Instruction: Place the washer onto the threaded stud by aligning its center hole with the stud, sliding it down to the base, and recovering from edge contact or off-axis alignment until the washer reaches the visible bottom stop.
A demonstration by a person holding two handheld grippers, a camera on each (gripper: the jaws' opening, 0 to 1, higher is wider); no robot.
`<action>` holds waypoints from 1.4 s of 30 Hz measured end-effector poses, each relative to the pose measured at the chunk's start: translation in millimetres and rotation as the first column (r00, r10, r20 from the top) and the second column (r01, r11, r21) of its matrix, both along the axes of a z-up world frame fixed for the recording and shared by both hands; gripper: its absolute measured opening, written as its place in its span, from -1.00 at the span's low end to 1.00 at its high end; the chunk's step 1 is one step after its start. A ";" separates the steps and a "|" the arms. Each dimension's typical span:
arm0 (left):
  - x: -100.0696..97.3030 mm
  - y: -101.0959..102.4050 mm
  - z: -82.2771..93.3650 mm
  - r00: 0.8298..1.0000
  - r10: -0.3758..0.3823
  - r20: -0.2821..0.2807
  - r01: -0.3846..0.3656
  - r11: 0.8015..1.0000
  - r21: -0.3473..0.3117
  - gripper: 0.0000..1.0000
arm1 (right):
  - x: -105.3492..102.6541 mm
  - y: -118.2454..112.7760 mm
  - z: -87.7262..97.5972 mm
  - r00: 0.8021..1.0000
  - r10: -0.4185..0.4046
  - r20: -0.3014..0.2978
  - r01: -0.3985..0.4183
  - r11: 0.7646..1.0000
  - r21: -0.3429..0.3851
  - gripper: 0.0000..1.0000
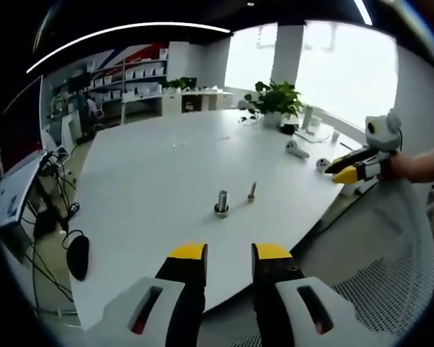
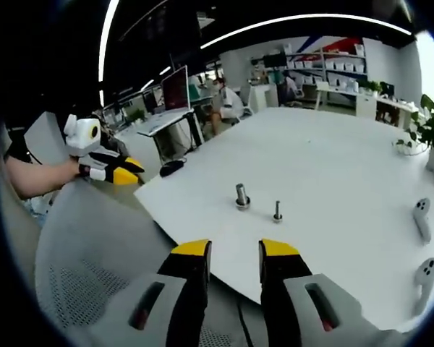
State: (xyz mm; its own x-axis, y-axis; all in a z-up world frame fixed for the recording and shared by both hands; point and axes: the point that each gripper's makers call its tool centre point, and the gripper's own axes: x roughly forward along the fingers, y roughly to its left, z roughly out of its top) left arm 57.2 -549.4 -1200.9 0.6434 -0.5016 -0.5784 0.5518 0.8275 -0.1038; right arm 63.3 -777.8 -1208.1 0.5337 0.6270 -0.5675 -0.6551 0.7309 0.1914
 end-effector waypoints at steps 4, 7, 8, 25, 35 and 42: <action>1.9 3.2 1.8 1.000 0.021 0.009 -0.021 1.000 -0.006 -0.56 | -0.2 -1.1 0.0 1.000 0.002 0.004 -0.002 1.000 -0.005 -0.45; 2.4 4.5 2.3 1.000 0.028 0.011 -0.028 1.000 -0.008 -0.58 | -0.6 -0.7 -0.5 1.000 0.002 0.001 -0.002 1.000 -0.005 -0.45; 2.4 4.4 2.4 1.000 0.028 0.009 -0.028 1.000 -0.009 -0.58 | -1.0 0.1 -1.1 1.000 0.006 -0.002 -0.006 1.000 -0.007 -0.45; -0.1 1.5 -2.4 1.000 0.005 -0.012 -0.005 1.000 0.004 -0.57 | -5.4 2.4 -2.8 1.000 0.021 -0.023 -0.021 1.000 0.007 -0.46; 1.8 5.0 -1.1 1.000 0.024 -0.003 -0.024 1.000 0.004 -0.57 | -5.7 4.2 -1.0 0.999 0.036 -0.009 -0.036 0.999 0.007 -0.46; 0.5 3.9 -2.8 1.000 0.018 -0.007 -0.018 1.000 0.022 -0.57 | -6.7 5.5 -2.5 0.999 0.052 -0.015 -0.052 0.999 0.002 -0.46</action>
